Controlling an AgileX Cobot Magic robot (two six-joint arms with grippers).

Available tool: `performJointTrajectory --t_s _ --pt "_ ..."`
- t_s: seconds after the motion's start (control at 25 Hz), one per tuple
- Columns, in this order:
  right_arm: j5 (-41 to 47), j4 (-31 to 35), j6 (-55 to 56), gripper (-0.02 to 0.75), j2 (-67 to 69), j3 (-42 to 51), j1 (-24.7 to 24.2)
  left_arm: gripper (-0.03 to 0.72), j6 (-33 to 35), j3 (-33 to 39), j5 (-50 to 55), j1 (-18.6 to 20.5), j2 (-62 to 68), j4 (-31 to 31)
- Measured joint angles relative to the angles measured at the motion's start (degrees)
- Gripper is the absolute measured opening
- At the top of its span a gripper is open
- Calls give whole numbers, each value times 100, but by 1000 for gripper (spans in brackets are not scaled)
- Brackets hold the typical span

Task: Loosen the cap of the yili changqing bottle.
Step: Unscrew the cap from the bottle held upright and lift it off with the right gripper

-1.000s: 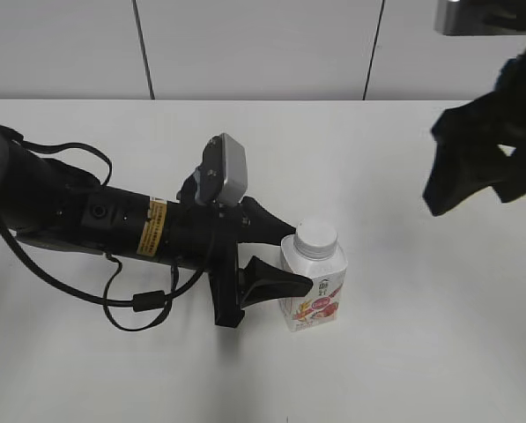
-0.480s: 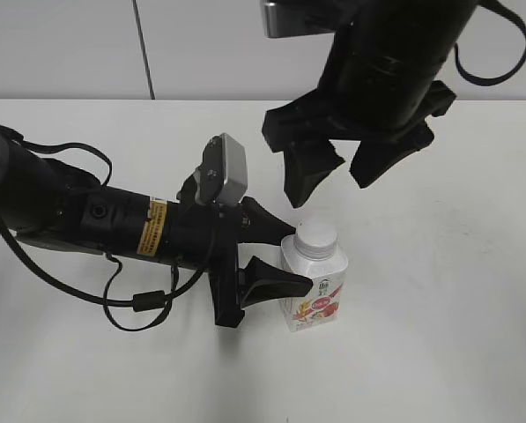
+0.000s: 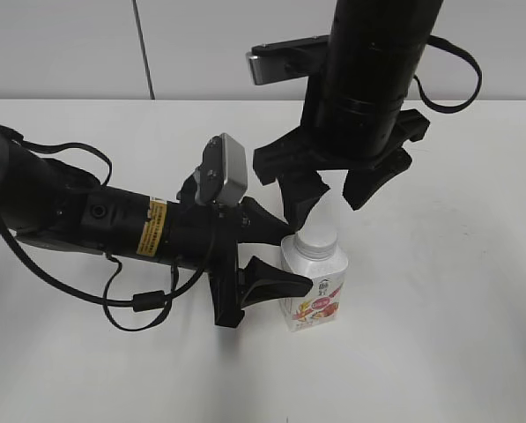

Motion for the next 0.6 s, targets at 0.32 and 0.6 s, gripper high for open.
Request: performJointTrajectory --t_s 0.32,0.6 --pt "0 195 -38 521 124 0 0 441 0 0 0 0 0 0" --pt "0 177 -38 518 297 0 0 440 0 0 0 0 0 4"
